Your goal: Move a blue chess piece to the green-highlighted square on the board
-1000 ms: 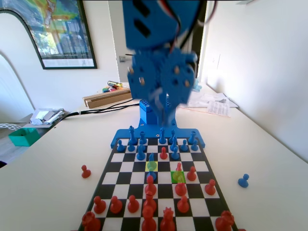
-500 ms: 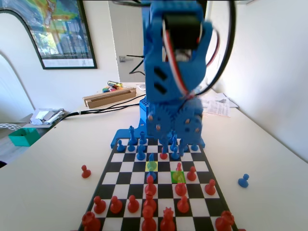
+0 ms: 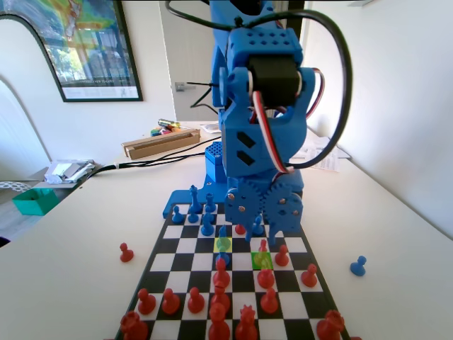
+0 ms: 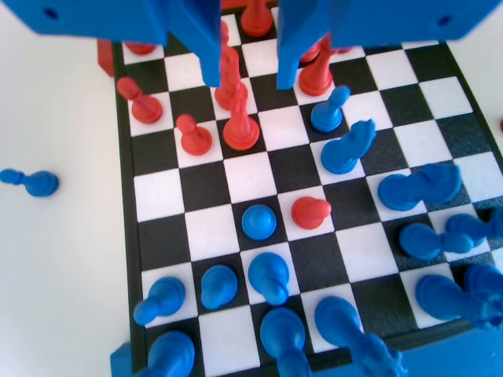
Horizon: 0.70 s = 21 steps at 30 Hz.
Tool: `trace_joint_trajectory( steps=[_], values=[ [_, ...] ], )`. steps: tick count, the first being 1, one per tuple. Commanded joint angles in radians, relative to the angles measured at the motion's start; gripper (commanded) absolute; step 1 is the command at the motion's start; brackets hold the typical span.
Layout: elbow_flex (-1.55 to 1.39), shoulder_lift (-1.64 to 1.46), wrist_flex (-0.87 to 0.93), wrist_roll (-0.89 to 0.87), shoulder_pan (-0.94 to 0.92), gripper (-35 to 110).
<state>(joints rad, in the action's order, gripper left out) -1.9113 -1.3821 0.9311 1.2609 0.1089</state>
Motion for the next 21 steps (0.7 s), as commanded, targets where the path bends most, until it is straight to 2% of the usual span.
trace_joint_trajectory(
  steps=[1,21],
  values=[
    [0.003,-0.014,-0.002,0.006,0.018,13],
    [0.012,0.074,-0.060,0.014,0.041,13]
  ],
)
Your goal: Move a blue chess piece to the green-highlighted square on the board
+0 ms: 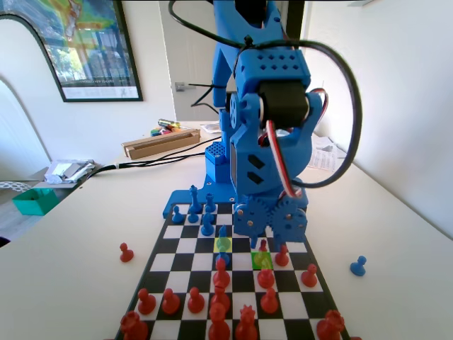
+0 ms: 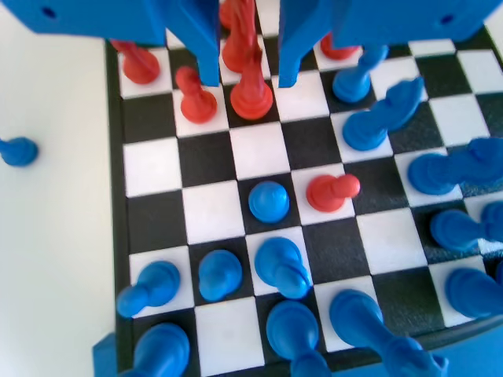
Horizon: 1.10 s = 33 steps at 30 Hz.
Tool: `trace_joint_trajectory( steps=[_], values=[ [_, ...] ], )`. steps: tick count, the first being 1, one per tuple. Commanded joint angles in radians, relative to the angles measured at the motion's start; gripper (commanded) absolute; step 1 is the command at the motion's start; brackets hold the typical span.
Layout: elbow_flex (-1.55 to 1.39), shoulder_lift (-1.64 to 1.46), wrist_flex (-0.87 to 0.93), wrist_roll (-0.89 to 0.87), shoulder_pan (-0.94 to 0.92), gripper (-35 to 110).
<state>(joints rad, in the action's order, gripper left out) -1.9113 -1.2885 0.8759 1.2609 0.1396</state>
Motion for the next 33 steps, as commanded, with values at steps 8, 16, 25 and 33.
trace_joint_trajectory(
  steps=[8,16,25,33],
  values=[
    [0.017,-0.005,-0.012,0.021,0.008,11],
    [0.017,-0.003,0.003,0.046,0.009,2],
    [0.032,-0.003,0.009,0.055,0.005,1],
    [0.069,-0.083,0.060,0.052,-0.014,1]
  ],
)
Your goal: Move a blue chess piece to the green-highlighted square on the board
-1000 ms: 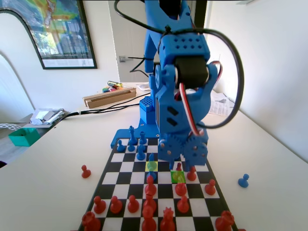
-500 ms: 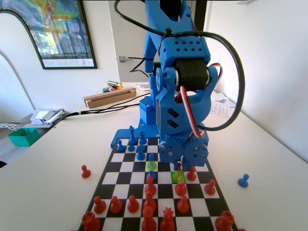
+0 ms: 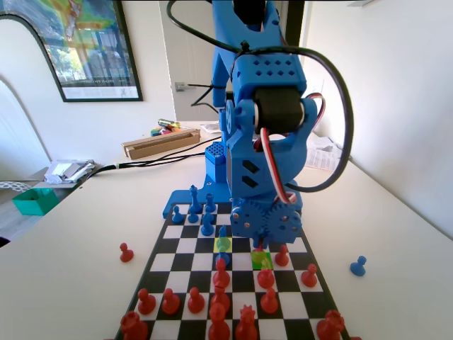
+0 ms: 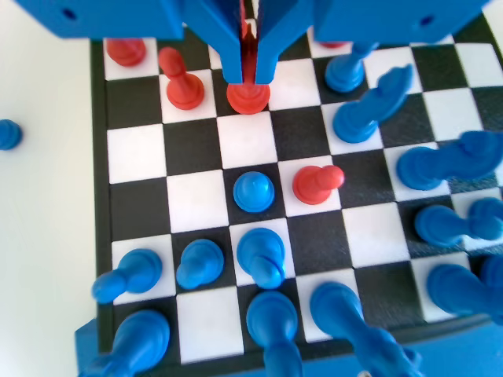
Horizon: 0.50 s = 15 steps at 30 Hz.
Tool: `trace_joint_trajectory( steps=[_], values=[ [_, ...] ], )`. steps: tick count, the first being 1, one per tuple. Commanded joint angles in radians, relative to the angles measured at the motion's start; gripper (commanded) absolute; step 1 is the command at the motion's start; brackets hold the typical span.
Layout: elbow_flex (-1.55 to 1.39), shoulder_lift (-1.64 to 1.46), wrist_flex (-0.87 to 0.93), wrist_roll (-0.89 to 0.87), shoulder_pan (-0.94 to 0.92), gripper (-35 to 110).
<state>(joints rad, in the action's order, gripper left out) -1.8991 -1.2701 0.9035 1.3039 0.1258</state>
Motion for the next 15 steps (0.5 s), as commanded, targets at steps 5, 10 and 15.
trace_joint_trajectory(
  steps=[5,10,15],
  values=[
    [0.072,-0.202,0.086,0.005,-0.006,1],
    [0.121,-0.307,0.193,-0.002,-0.035,1],
    [0.178,-0.371,0.311,-0.009,-0.133,1]
  ],
)
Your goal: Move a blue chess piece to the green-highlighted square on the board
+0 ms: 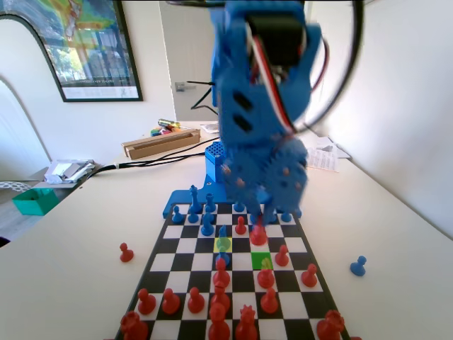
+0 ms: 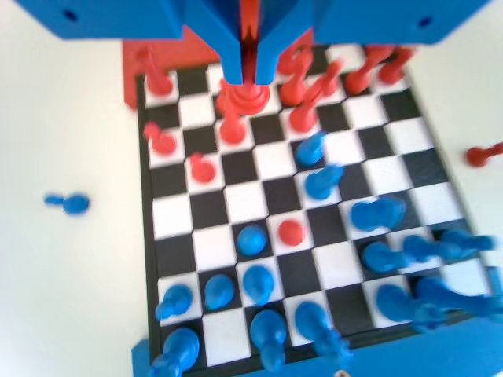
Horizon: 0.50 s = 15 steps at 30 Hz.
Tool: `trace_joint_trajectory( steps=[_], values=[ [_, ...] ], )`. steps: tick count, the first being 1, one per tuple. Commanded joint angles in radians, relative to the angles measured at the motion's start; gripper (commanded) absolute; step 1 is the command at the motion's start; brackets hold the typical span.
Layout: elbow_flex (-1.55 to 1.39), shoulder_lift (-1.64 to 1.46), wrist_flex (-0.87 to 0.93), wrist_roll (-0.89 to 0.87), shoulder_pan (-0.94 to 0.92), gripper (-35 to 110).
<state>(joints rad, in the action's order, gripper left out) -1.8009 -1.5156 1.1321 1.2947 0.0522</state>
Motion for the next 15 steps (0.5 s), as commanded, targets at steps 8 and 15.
trace_joint_trajectory(
  steps=[8,15],
  values=[
    [0.169,-0.086,0.164,0.029,-0.339,1],
    [0.252,0.021,0.176,0.064,-0.526,1]
  ],
)
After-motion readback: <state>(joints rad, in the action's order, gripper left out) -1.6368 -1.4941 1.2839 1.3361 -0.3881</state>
